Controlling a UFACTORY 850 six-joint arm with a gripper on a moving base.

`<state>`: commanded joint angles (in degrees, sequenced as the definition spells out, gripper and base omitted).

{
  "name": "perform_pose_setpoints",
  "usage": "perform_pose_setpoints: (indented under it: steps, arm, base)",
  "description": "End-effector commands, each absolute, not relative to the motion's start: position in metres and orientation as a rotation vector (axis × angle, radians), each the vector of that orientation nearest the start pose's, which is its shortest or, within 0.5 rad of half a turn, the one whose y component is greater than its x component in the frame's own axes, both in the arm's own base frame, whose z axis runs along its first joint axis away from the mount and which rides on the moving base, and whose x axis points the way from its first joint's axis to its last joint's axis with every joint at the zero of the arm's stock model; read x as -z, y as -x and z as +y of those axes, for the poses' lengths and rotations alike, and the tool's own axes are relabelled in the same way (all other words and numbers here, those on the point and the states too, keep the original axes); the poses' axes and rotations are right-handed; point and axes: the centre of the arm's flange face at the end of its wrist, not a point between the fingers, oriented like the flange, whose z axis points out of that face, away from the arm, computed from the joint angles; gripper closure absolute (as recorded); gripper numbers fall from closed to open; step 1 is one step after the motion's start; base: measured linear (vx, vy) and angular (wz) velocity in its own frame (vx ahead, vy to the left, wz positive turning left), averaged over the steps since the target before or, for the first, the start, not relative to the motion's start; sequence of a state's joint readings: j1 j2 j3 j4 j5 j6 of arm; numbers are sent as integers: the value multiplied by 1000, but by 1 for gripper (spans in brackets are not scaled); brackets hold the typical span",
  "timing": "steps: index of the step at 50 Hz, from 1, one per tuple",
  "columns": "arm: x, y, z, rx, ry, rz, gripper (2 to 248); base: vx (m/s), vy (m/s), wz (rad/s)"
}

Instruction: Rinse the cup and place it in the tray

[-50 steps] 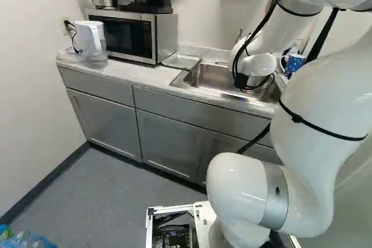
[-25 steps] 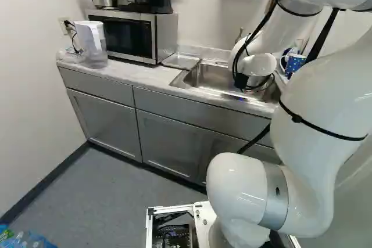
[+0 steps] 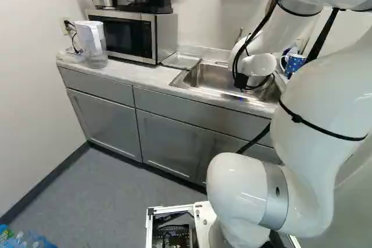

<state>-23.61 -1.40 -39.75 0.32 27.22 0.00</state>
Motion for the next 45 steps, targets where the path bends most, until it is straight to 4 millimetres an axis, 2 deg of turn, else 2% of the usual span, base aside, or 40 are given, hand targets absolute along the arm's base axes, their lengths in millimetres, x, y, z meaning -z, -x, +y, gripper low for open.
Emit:
perform_pose_setpoints:
  steps: [45]
  arm:
    - [-476,-434,-190,1794,2783,591,124]
  base:
    - [0,0,0]
